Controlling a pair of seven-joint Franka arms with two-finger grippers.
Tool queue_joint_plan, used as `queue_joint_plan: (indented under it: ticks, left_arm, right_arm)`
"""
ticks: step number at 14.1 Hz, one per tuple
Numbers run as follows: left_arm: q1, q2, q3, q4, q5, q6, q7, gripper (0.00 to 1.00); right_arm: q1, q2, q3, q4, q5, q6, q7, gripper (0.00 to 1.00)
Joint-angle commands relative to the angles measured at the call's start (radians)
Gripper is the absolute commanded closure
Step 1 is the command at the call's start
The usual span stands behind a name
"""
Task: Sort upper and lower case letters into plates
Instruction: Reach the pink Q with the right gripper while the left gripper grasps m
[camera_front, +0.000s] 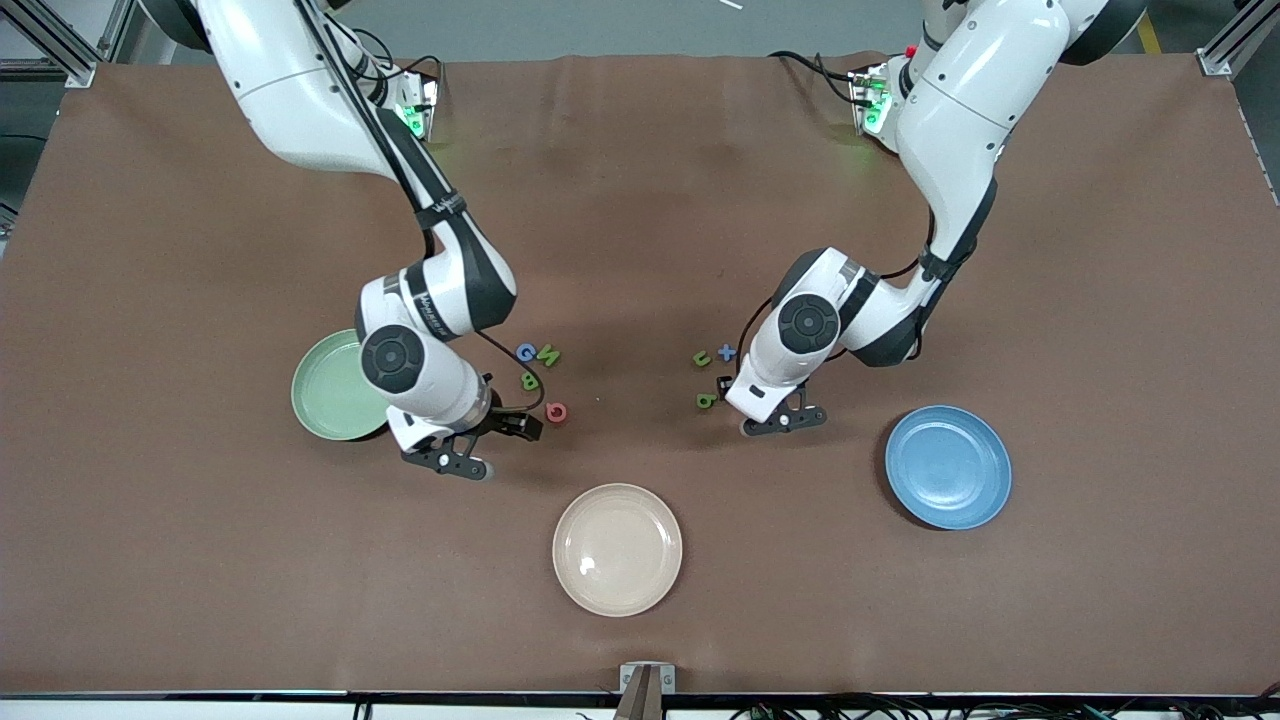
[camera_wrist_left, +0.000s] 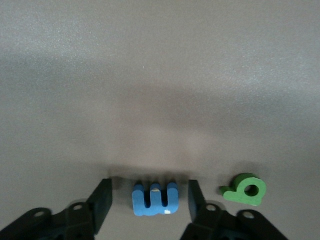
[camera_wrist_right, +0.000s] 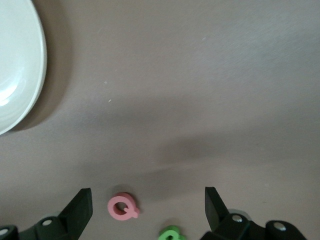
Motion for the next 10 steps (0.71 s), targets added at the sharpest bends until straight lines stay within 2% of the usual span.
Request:
queue_joint_plan:
  ticks: [1,3,5,8,10]
  left_arm:
    - [-0.004,0.001,0.001,-0.013,0.02,0.011,-0.024,0.44]
    - [-0.002,0.001,0.001,-0.011,0.02,0.011,-0.024,0.53]
    - [0.002,0.001,0.001,-0.007,0.02,0.011,-0.022,0.71]
    - [0.022,-0.02,0.007,0.012,0.02,-0.002,-0.01,0.97]
    - [0.062,-0.06,0.009,0.03,0.021,-0.044,0.022,0.99]
  right_arm:
    - [0.025,0.022,-0.01,0.012,-0.005,0.009,0.047,0.05]
    - [0.045,0.037,-0.013,0.013,-0.007,0.022,0.074,0.05]
    - [0.062,0.053,-0.015,0.013,-0.013,0.035,0.103,0.06]
    - [0.082,0.073,-0.015,0.013,-0.069,0.04,0.166,0.07]
    - [0.094,0.082,-0.015,0.012,-0.086,0.071,0.206,0.08]
